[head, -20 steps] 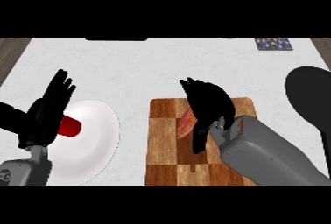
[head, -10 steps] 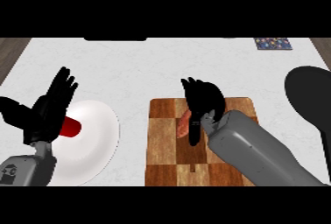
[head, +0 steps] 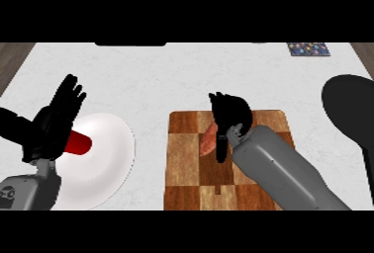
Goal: Pick the sweet potato from the cutting board and place it in the pan
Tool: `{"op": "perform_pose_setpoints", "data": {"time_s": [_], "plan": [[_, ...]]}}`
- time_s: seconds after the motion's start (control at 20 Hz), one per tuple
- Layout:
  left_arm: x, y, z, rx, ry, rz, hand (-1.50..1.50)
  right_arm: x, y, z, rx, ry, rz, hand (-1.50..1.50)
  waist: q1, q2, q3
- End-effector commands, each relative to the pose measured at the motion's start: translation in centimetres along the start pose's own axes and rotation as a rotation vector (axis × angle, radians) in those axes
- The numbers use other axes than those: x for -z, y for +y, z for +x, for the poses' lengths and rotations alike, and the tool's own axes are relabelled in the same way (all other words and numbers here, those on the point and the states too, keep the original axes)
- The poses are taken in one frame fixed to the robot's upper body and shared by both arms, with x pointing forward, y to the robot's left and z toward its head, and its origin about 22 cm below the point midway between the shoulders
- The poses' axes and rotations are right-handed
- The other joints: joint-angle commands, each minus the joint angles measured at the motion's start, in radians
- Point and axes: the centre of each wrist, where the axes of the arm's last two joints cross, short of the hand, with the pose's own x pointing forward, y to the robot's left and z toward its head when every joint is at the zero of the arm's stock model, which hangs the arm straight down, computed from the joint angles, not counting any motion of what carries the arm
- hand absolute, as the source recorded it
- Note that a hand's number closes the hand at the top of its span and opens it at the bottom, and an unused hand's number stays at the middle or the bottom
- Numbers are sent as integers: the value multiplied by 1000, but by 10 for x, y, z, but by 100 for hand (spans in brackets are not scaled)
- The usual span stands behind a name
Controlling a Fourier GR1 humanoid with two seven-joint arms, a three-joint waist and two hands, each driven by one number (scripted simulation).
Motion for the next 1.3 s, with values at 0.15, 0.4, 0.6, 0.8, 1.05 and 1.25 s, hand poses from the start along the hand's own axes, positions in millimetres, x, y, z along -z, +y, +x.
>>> {"op": "perform_pose_setpoints", "data": {"time_s": [0.15, 0.4, 0.6, 0.8, 1.05, 1.25], "plan": [[-6, -13, 2, 7, -19, 8, 0, 23, 7, 4, 14, 28, 3, -150, 3, 1, 0], [-12, -22, -2, -4, -4, -2, 0, 14, 32, 5, 28, 44, 30, -150, -3, -1, 0], [-12, -13, -9, 2, -20, 17, 0, 40, 32, -9, 47, -15, 41, 150, 2, 1, 0], [-9, -1, -2, 9, -8, -10, 0, 40, 46, 0, -5, -82, -11, 150, 2, 1, 0], [11, 2, 9, -5, -11, -10, 0, 52, 64, 6, 27, -98, -33, 150, 6, 3, 0], [-2, -10, 2, -1, -15, -9, 0, 41, 67, 8, 62, -115, -43, 150, 4, 0, 0]]}}
